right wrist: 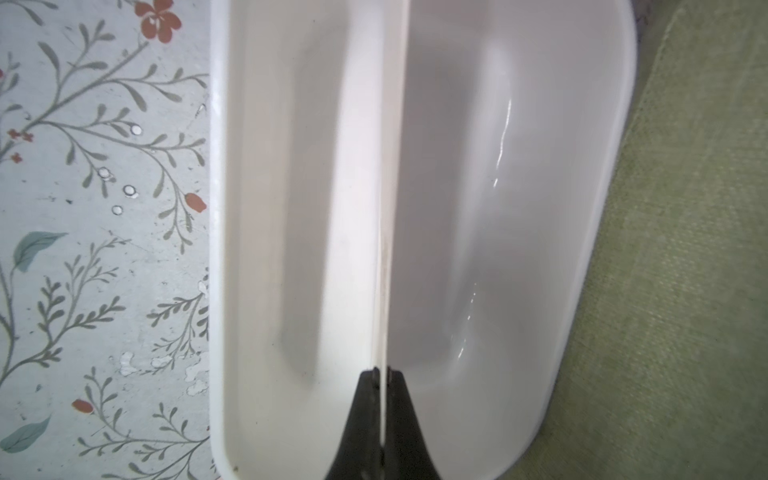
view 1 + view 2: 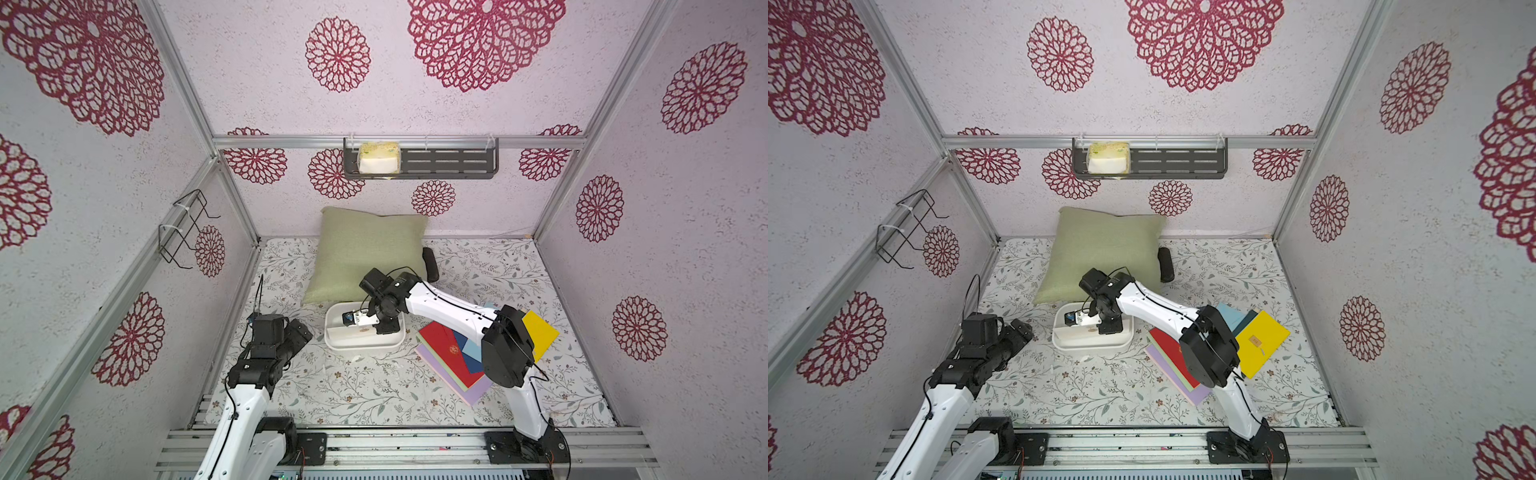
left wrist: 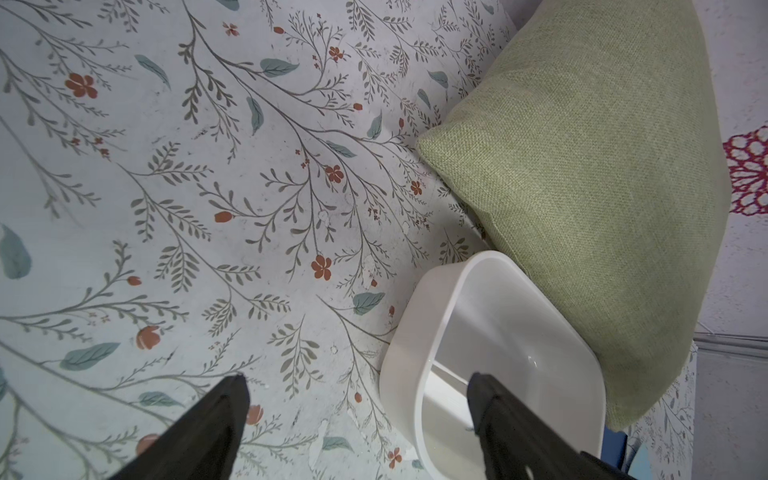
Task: Put the sealed envelopes into the storage box
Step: Place the envelope in the storage box.
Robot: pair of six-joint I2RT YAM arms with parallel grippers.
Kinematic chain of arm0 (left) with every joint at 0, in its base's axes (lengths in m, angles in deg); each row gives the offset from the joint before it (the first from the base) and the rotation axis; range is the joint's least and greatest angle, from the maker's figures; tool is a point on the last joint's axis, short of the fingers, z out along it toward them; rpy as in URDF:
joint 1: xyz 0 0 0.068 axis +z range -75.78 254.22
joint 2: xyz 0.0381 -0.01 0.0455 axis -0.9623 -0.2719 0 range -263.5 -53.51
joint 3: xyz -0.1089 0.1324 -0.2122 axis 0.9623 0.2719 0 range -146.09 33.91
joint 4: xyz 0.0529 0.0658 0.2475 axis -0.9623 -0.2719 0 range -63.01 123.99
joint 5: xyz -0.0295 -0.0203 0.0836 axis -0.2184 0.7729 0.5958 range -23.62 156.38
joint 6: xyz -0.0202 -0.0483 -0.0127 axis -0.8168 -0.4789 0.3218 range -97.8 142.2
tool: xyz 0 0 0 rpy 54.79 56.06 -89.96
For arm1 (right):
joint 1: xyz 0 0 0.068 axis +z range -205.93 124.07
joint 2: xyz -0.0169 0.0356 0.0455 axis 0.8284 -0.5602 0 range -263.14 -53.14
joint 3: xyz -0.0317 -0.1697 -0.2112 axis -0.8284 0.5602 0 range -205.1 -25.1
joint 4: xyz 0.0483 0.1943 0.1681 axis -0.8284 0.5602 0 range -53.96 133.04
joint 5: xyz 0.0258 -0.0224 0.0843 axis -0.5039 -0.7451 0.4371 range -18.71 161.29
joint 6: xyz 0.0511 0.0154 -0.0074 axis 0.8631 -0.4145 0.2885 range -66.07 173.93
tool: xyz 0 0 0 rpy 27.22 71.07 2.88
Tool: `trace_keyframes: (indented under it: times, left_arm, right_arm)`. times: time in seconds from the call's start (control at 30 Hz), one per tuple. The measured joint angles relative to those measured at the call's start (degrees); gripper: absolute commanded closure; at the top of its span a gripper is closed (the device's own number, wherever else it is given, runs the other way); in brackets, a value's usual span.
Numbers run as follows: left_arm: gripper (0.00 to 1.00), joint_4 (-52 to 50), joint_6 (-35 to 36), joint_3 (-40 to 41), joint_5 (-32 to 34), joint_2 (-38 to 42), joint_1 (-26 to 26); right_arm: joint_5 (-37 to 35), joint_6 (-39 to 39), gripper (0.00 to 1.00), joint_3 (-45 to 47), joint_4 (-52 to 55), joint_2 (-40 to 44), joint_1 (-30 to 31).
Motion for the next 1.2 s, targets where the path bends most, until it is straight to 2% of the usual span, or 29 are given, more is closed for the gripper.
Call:
trace_keyframes:
  times: [0.13,0.23,0.6,0.97,1.2]
  left_arm:
    - [0.10,0.3,0.0,0.4,-0.8,-0.1,0.0]
    - [0.10,0.4,0.0,0.4,-1.3,-0.1,0.0]
    - [0.10,0.4,0.0,0.4,-1.4,-0.1,0.0]
    - [0.10,0.3,0.0,0.4,-1.4,-0.1,0.0]
    - [0.10,0.4,0.0,0.4,-1.4,0.3,0.0]
  right_arm:
    - [-0.6,-0.2,0.69,-0.6,0.1,-0.7,0.7]
    - [-1.2,-0.2,0.60,-0.9,-0.1,-1.1,0.9]
    - [-1.1,2.0,0.55,-6.9,-0.6,-4.3,-0.6]
    - [-1.0,9.0,0.54,-15.3,-2.6,-9.7,-4.0]
    - [-0.7,12.6,0.53,-17.1,-2.4,-12.0,-4.5]
